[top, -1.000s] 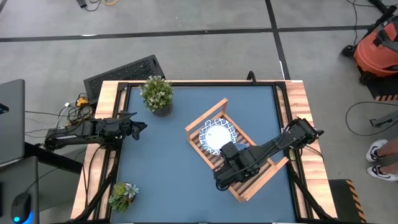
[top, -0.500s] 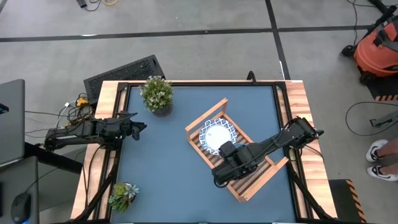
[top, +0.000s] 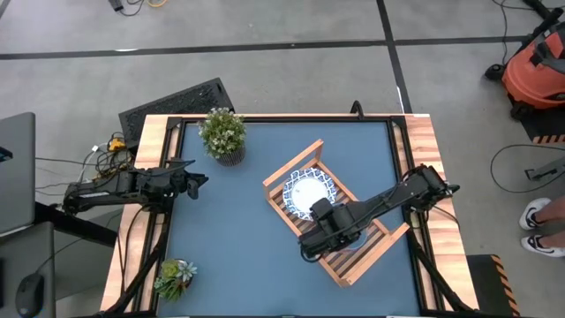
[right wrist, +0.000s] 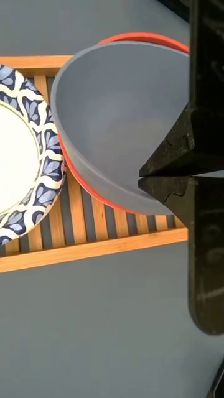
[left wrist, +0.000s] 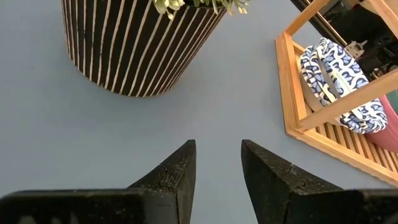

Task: Place and stack bowls onto a shelf
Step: Stack the blue bowl on the top of the orange bowl on the shelf

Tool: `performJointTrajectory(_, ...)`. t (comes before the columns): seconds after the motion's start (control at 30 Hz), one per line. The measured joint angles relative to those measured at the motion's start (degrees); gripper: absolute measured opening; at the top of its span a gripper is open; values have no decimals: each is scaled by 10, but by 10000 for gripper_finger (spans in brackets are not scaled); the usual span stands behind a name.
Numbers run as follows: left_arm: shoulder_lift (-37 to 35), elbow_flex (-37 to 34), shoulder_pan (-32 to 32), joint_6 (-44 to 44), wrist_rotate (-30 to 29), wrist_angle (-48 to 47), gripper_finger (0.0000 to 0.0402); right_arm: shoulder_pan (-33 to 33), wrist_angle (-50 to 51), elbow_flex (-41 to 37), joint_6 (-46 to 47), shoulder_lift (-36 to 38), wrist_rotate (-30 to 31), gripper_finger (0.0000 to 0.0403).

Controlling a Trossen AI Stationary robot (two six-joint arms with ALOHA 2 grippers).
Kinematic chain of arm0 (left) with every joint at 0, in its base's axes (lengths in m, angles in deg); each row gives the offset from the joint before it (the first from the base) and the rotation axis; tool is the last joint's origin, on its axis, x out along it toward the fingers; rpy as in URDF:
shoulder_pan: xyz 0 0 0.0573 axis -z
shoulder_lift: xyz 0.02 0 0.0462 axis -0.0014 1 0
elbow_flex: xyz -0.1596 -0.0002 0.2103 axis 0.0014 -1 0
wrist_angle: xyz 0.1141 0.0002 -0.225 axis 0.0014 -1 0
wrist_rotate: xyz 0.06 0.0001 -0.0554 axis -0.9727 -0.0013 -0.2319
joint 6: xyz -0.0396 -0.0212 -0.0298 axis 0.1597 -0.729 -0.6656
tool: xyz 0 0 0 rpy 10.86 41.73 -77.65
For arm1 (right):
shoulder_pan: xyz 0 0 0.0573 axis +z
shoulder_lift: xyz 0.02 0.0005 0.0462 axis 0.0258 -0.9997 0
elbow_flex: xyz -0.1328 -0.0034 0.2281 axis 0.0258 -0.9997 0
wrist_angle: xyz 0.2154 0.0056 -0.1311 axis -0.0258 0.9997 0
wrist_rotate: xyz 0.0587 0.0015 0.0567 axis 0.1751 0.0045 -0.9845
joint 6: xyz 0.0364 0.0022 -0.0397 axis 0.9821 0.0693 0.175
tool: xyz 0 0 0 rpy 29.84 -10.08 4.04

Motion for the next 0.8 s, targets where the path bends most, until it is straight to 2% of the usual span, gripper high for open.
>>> performJointTrajectory(0.27, 0, 0, 0, 0, -12, 0, 112, -4, -4, 0, 1, -1, 9, 20)
performJointTrajectory(0.6, 0, 0, 0, 0, -17, -4, 112, -7, -10, 0, -29, -45, 14, 20)
performJointTrajectory(0.8, 0, 0, 0, 0, -17, -4, 112, -7, 0, 2, -1, -44, 42, 21)
